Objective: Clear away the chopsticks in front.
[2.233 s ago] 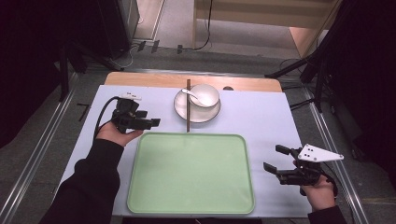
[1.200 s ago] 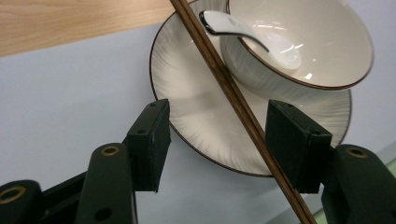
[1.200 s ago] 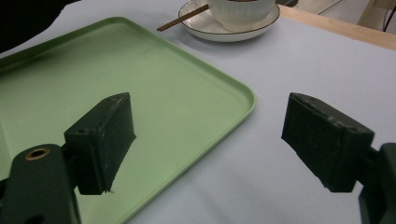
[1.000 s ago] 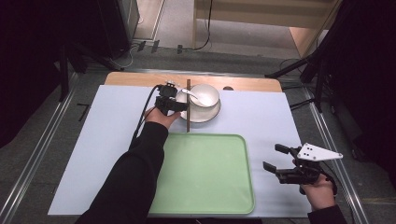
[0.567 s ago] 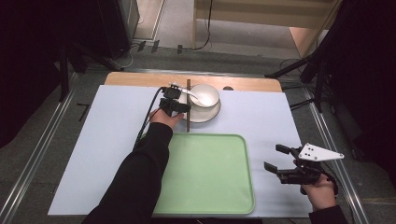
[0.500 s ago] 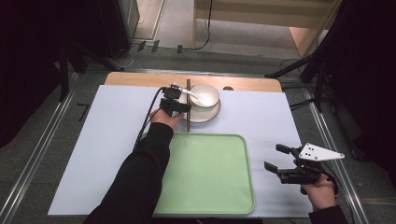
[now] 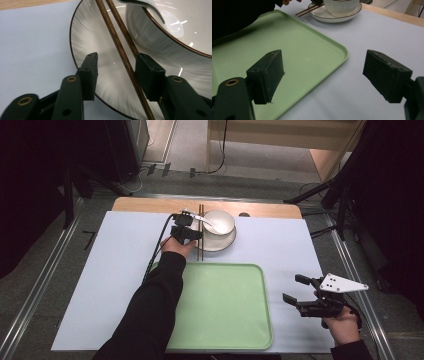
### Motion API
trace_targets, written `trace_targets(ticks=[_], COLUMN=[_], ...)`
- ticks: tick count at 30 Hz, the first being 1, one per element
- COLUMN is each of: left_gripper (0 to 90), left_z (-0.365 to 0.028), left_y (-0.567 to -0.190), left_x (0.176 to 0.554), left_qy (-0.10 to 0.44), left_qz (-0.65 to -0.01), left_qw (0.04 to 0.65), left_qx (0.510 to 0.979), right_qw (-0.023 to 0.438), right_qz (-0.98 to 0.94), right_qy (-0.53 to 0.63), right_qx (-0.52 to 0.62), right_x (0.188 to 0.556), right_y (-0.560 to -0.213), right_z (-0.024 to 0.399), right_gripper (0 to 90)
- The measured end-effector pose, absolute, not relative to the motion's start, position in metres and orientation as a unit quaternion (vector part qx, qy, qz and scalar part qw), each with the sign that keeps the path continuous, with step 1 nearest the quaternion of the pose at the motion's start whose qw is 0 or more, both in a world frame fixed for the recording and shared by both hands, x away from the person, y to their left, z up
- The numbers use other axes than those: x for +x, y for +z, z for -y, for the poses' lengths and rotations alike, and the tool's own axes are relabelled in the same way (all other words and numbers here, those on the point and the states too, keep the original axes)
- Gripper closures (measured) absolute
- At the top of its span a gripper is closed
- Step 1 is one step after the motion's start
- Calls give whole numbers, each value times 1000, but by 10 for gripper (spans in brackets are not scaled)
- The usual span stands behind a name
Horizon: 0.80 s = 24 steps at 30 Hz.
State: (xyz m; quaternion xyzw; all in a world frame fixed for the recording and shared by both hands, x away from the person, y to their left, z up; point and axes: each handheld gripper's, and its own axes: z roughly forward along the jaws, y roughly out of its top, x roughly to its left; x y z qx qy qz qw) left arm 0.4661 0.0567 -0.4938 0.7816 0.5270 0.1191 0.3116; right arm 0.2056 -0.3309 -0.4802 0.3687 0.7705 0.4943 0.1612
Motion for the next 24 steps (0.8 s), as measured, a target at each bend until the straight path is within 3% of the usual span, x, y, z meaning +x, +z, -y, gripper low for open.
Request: trace_targets(ticks=[4, 10, 24], left_gripper=[698, 811, 858], left_z=[-55, -58, -76], left_y=[-498, -505, -482], left_x=[468, 468, 462], left_qy=[115, 106, 111], left_qz=[-537, -568, -564], left_qw=[316, 322, 333], left_qx=[774, 750, 747], right_qw=[161, 159, 158], right_qz=[-770, -771, -772], right_qy=[494, 495, 494], right_qx=[369, 369, 368], right_x=[206, 206, 206], right_y=[-480, -480, -481], right_z=[331, 331, 331], right_gripper=[176, 176, 176])
